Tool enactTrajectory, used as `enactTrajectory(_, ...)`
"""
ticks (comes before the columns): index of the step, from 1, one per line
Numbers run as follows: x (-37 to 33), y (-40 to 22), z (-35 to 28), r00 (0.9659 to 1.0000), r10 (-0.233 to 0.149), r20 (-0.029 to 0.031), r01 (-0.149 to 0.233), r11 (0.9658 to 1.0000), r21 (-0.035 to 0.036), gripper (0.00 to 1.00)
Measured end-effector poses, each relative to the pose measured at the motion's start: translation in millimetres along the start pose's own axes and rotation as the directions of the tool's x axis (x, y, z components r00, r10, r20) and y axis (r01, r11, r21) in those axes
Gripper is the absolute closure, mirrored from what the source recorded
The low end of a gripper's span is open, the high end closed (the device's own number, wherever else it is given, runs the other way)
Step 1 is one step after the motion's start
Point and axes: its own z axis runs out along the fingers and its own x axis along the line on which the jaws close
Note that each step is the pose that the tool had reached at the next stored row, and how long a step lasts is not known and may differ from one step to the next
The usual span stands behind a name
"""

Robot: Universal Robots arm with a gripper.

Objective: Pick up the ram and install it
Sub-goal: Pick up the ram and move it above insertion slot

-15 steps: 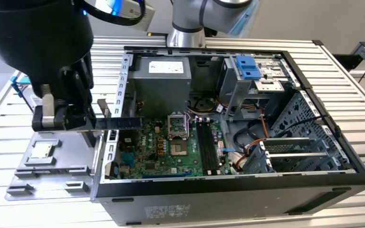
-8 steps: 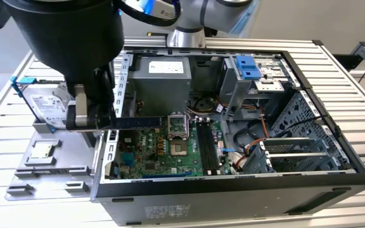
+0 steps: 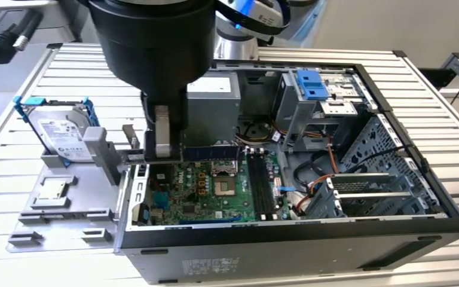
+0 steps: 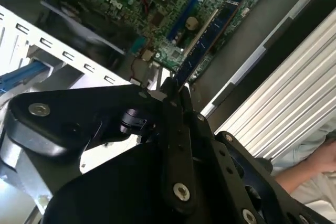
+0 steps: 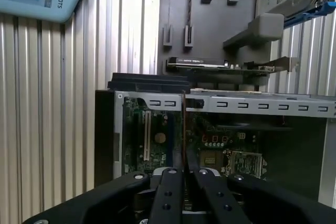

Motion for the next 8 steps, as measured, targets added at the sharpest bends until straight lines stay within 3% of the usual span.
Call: enactTrajectory(8, 0.9, -39.0, -0.6, 1.0, 0.0, 0.0, 0.0, 1.0, -0.0012, 1.0)
